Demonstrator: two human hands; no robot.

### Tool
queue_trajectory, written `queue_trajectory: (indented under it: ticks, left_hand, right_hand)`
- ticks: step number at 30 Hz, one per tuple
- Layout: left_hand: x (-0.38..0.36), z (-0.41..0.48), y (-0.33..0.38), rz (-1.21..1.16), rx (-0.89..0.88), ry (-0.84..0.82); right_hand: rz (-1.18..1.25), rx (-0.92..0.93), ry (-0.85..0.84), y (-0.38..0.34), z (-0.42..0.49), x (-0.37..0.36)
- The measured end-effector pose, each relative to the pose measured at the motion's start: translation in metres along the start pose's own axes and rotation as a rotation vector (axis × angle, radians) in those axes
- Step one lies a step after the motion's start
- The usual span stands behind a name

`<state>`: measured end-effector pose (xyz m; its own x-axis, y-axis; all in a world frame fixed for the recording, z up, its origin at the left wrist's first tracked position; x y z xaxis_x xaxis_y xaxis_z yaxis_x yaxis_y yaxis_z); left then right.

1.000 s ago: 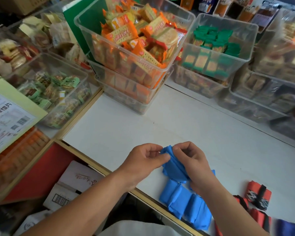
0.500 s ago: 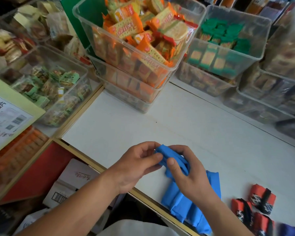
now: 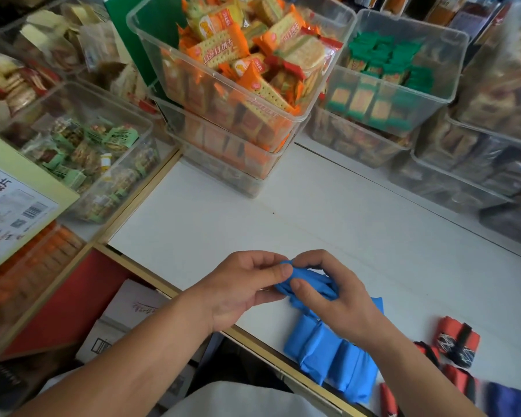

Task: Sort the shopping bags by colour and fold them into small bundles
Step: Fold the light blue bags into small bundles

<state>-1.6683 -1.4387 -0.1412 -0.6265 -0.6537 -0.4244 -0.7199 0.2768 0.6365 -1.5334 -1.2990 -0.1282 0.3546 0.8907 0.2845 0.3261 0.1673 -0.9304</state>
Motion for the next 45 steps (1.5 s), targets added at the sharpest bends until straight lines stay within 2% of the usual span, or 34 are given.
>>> queue_trajectory:
  ticks: [7,13,18,23,28,33,37,40,43,45]
  left_hand:
    - [-0.008,0.002,0.000,0.159,0.003,0.065]
    - [-0.010,0.002,-0.002,0.189,-0.071,0.246]
    - [-0.011,-0.002,0.002,0.191,-0.101,0.242]
    - [-0.004,-0.003,0.007,0.179,-0.041,0.137]
    - [-0.003,-0.001,0.001,0.193,-0.021,0.152]
    - [-0.011,0.000,-0.002,0.333,-0.146,0.265]
    - [-0.002,0.000,-0.004,0.389,-0.146,0.182]
    - [0.004,-0.002,0.001,0.363,-0.129,0.098]
    - [0.007,-0.002,0.006,0.307,-0.110,0.026]
    - [0.009,-0.001,0.006,0.259,-0.080,0.026]
  right_hand:
    - [-0.005,-0.016,0.031,-0.001,0.002,0.004]
    - [-0.127,0.002,-0.120,-0.008,0.002,0.009]
    - [-0.096,0.011,-0.031,-0.005,0.001,0.003]
    - [-0.076,0.057,0.028,0.000,0.001,-0.002]
    - [-0.091,0.059,-0.009,0.003,0.006,-0.004]
    - [-0.095,0.015,0.033,0.008,0.011,-0.005]
    - [-0.177,0.095,0.093,0.014,0.009,-0.001]
    - [-0.209,0.143,0.108,0.014,0.006,-0.001]
    - [-0.214,0.088,0.100,0.009,0.010,0.006]
    - [-0.278,0.148,0.080,0.005,0.011,0.009]
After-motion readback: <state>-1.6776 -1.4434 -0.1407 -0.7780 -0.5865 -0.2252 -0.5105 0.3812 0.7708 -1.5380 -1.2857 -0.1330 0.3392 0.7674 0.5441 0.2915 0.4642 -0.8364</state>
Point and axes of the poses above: each hand's wrist, its own z-axis towards the middle knuckle, its own x-axis out of the back of the hand, y = z × x, the point moved 1 cm from there along z, towards the middle knuckle, and after that the axes turned 2 degrees about y, right-handed, at the moved point
